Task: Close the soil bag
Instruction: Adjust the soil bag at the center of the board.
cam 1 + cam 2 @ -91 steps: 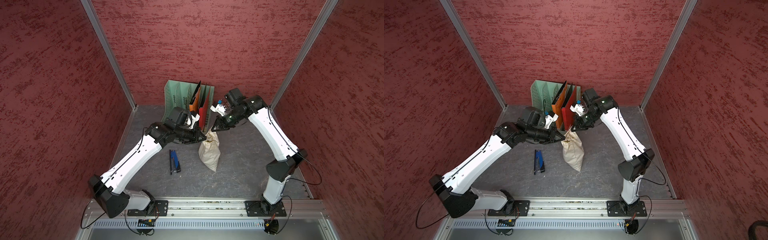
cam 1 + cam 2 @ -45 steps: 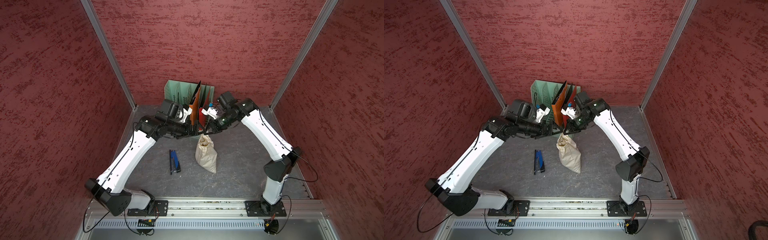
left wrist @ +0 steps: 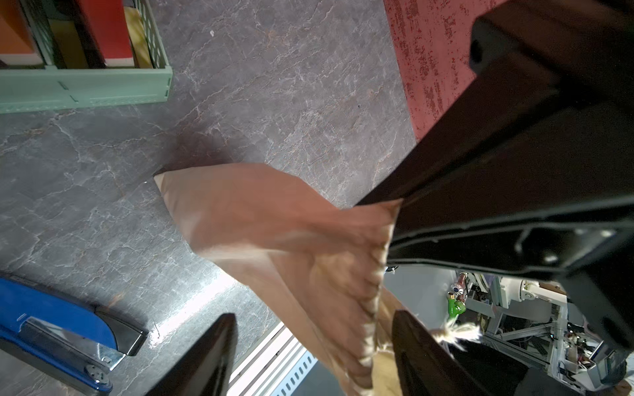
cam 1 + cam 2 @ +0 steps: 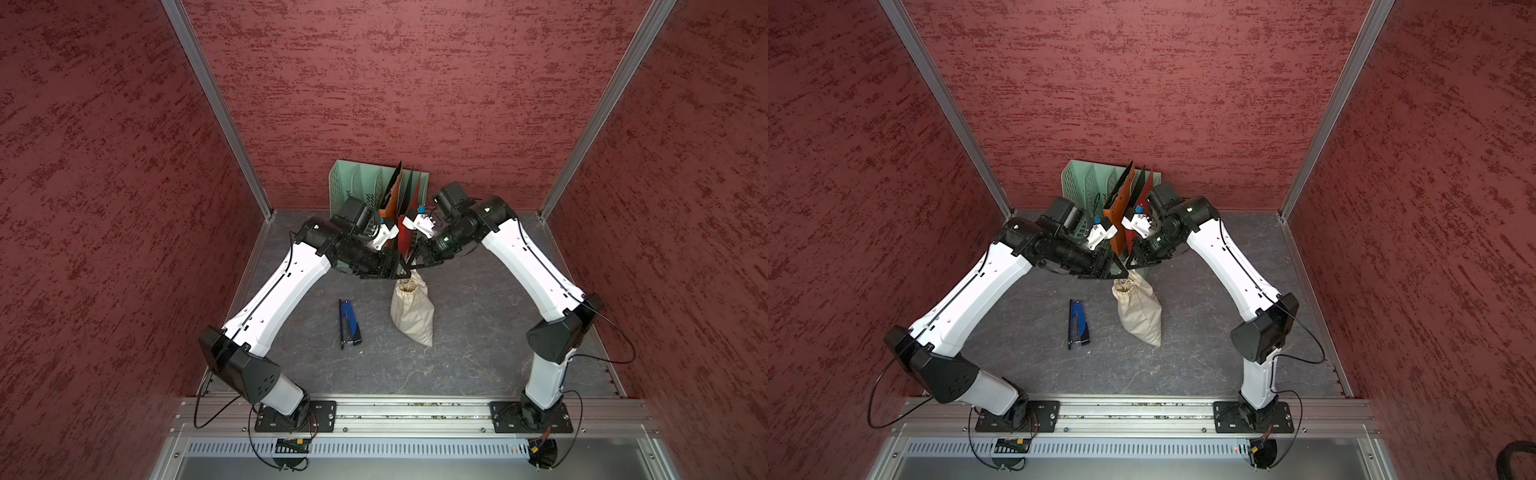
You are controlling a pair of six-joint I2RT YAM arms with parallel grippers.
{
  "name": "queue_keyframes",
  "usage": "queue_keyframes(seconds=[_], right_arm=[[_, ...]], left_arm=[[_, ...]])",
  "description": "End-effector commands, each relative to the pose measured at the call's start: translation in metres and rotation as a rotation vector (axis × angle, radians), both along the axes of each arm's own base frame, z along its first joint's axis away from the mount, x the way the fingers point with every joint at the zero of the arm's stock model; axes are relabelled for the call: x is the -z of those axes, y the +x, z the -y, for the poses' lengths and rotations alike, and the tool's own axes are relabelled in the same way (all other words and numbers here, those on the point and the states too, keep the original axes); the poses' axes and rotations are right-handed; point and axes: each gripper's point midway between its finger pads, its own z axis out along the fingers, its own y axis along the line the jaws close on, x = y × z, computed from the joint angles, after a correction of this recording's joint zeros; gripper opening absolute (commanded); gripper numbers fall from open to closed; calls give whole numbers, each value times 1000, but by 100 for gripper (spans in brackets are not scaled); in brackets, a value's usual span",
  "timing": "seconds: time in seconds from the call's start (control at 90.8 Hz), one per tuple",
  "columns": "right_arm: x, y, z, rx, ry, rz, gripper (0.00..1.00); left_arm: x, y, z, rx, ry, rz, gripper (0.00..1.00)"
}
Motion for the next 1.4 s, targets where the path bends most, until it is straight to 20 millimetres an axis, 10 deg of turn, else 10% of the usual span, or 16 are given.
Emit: queue_keyframes(seconds=[0.0,0.43,0.518,0.595,0.782,1.388], right_arm=[[-13,0,-7,-11,33,35,0],[-12,-2,-1,7,-3,29,0],[-18,-2,4,34,-23,33,8],[-25,-7,11,55,-39,33,37],[-50,-23,26,84,-41,54,55],[-28,-12,36,68,-205,115,45]], left_arm=[[-5,8,-1,7,-16,24,70],[-10,18,5,18,-60,-2,16],[-19,19,7,11,-94,-3,15],[-29,19,9,3,-119,6,14],[-46,18,17,3,-185,-3,9],[-40,9,37,47,-202,-31,7]])
